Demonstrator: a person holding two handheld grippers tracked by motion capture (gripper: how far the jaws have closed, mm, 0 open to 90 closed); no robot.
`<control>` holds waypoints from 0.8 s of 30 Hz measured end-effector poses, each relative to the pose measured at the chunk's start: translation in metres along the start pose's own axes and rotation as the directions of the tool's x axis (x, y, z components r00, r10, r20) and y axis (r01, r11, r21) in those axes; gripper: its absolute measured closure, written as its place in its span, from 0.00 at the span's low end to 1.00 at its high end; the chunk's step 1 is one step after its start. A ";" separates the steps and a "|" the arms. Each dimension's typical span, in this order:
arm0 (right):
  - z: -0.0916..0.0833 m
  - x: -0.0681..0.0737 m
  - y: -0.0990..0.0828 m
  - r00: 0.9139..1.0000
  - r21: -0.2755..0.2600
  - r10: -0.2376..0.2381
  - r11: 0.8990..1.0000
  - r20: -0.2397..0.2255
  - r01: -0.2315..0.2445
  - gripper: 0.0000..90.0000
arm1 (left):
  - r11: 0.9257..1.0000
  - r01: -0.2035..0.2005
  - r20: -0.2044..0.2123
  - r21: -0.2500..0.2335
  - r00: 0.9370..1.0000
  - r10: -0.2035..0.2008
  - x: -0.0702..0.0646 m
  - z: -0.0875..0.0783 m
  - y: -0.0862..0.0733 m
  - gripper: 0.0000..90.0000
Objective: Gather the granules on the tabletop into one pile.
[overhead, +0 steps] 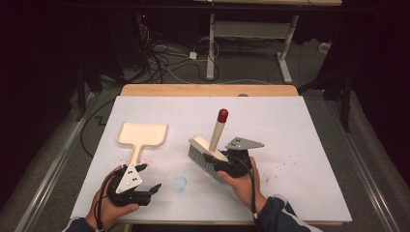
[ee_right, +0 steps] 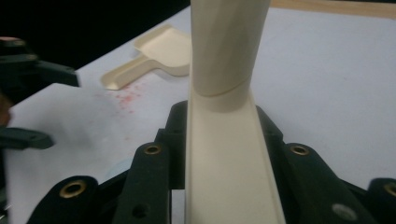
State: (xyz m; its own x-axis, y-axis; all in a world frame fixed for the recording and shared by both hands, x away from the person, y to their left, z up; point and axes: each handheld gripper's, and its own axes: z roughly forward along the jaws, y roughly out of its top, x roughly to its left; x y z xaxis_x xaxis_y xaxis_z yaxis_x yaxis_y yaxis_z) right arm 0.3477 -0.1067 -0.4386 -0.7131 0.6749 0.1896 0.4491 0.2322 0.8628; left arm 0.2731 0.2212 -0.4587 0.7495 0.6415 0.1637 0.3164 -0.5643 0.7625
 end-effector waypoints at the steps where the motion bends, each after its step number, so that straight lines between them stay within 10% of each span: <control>1: 0.004 0.000 -0.004 1.000 -0.002 0.007 1.000 0.026 -0.007 0.75 | 1.000 -0.002 0.004 0.004 1.000 0.002 0.000 0.001 0.000 0.24; 8: 0.005 -0.013 -0.018 0.976 -0.003 0.096 0.995 0.196 -0.097 0.75 | 1.000 -0.008 0.009 0.014 1.000 0.008 -0.002 0.001 -0.001 0.24; 13: -0.011 -0.024 -0.031 0.950 -0.022 0.205 0.978 0.236 -0.205 0.74 | 1.000 -0.006 0.011 0.017 1.000 0.006 -0.002 0.001 -0.001 0.24; 24: -0.029 -0.027 -0.032 0.946 -0.052 0.235 0.972 0.222 -0.229 0.75 | 1.000 -0.004 0.021 0.017 1.000 0.004 -0.004 0.004 0.001 0.24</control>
State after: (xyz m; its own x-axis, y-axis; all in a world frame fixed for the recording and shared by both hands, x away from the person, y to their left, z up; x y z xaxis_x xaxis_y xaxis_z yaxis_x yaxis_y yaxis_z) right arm 0.3370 -0.1524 -0.4583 -0.4496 0.8489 0.2780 0.5721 0.0347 0.8195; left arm 0.2729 0.2163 -0.4605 0.7630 0.6279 0.1533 0.3229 -0.5758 0.7512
